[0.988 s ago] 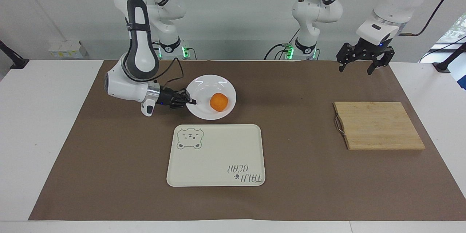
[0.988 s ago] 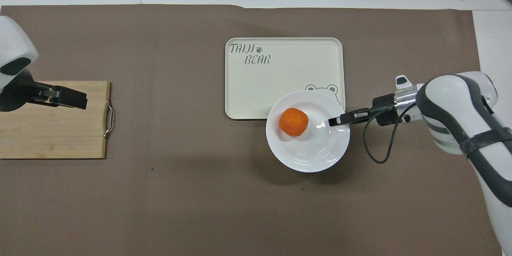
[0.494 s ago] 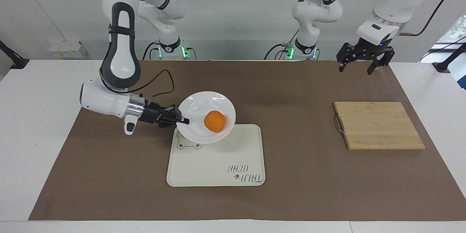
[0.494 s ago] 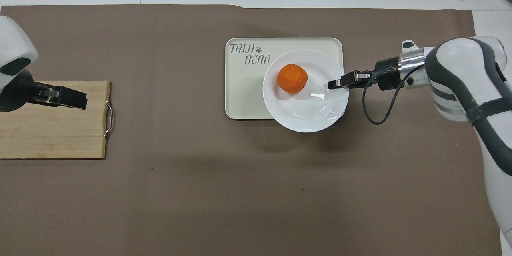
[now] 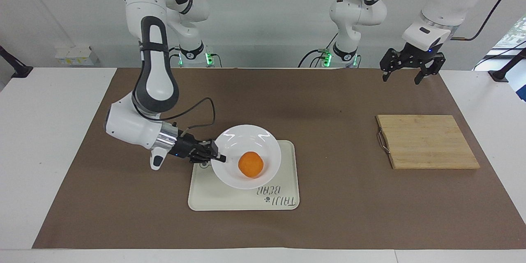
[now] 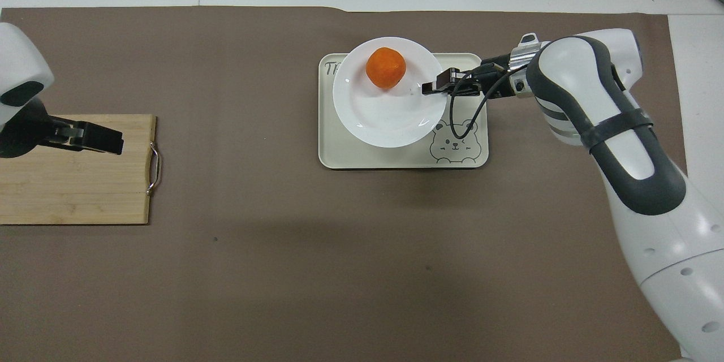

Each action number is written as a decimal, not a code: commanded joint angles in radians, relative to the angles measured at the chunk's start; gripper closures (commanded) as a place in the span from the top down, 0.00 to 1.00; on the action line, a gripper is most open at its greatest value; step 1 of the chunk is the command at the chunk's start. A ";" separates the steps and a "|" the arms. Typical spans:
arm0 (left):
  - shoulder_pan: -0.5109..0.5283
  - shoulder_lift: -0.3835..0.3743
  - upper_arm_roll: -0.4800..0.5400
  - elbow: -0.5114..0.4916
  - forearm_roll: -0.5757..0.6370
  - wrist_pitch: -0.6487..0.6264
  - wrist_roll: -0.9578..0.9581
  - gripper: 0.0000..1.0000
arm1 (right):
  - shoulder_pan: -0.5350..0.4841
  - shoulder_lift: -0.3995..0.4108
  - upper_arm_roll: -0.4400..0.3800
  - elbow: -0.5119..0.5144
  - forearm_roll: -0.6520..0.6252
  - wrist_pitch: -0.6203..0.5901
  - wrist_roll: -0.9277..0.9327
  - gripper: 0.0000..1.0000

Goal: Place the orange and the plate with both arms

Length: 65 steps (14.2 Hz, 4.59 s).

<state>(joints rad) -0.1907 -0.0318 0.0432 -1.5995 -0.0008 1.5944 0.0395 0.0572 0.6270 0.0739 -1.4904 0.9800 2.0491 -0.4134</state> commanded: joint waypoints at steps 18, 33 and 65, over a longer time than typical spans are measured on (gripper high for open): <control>0.013 -0.023 -0.005 -0.022 -0.013 -0.004 -0.007 1.00 | -0.020 0.071 0.012 -0.030 -0.100 0.088 -0.056 0.00; 0.013 -0.023 -0.006 -0.022 -0.013 -0.004 -0.007 1.00 | -0.011 0.027 -0.002 -0.068 -0.257 0.100 -0.009 1.00; 0.013 -0.023 -0.006 -0.022 -0.013 -0.004 -0.007 1.00 | -0.132 -0.524 -0.057 -0.034 -0.922 -0.329 0.312 1.00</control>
<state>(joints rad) -0.1907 -0.0318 0.0432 -1.5995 -0.0009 1.5944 0.0394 -0.0608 0.1503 0.0064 -1.5056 0.0870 1.7532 -0.1243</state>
